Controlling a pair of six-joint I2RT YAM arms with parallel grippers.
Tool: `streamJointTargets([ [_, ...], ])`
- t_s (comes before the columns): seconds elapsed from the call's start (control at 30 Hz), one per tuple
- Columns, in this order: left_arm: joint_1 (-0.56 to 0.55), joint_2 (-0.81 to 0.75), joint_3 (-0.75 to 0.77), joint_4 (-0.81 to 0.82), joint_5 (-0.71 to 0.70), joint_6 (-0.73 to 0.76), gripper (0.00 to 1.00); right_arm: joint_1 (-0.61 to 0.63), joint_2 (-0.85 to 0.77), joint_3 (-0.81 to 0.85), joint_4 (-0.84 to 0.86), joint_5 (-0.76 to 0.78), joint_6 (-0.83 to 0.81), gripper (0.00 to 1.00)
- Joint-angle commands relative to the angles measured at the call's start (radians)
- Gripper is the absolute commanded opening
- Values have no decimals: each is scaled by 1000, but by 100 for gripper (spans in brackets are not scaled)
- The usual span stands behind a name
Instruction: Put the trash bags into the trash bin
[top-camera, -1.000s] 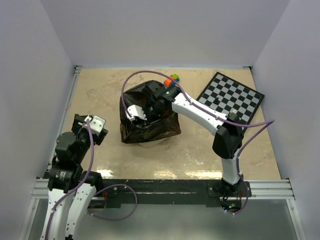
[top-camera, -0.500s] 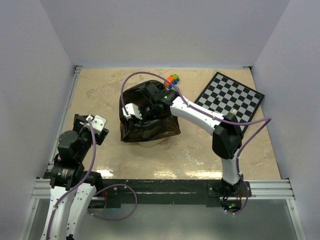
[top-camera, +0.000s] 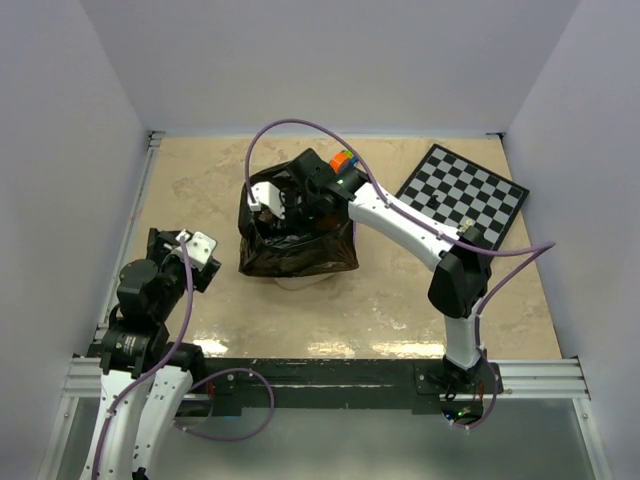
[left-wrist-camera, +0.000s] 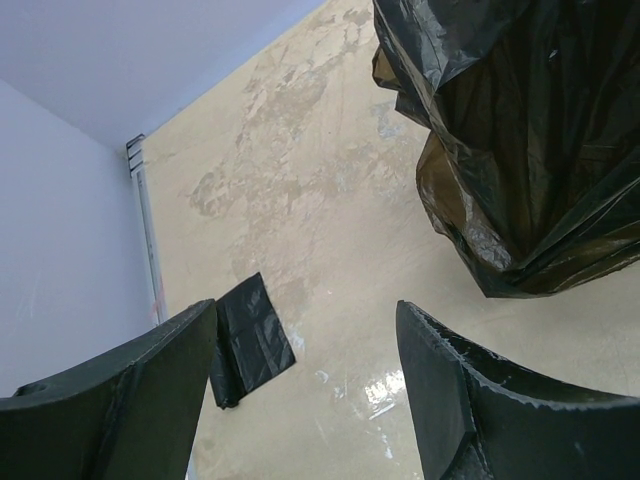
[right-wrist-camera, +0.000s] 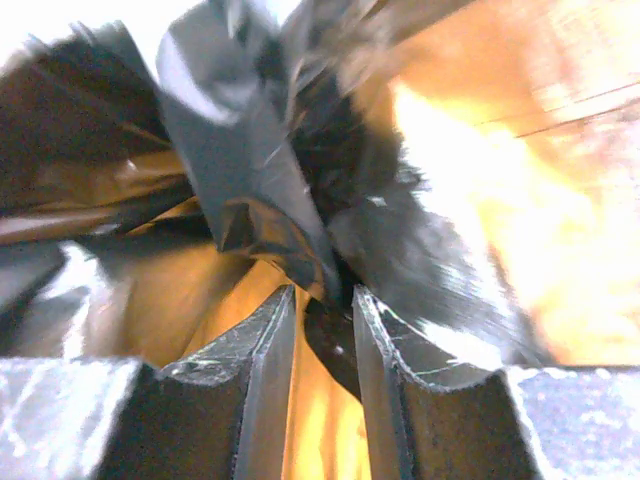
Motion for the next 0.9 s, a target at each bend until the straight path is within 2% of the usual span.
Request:
streamJointTargets([
  [0.0, 6, 7, 42, 3, 22, 4, 76, -7, -66, 87, -61, 24, -7, 34],
  [0.1, 8, 14, 42, 9, 33, 4, 76, -20, -77, 36, 11, 60, -4, 35],
  [0.27, 8, 34, 58, 7, 51, 6, 76, -25, -5, -68, 108, 81, -29, 44],
  [0.47, 8, 51, 91, -22, 68, 13, 76, -25, 31, -191, 200, 75, -25, 43],
  [0.67, 8, 51, 98, -33, 72, 16, 76, -25, -55, -125, 173, 67, -4, 43],
  [0.87, 6, 57, 67, 4, 71, 13, 76, -22, -138, 16, 87, 57, 28, 50],
])
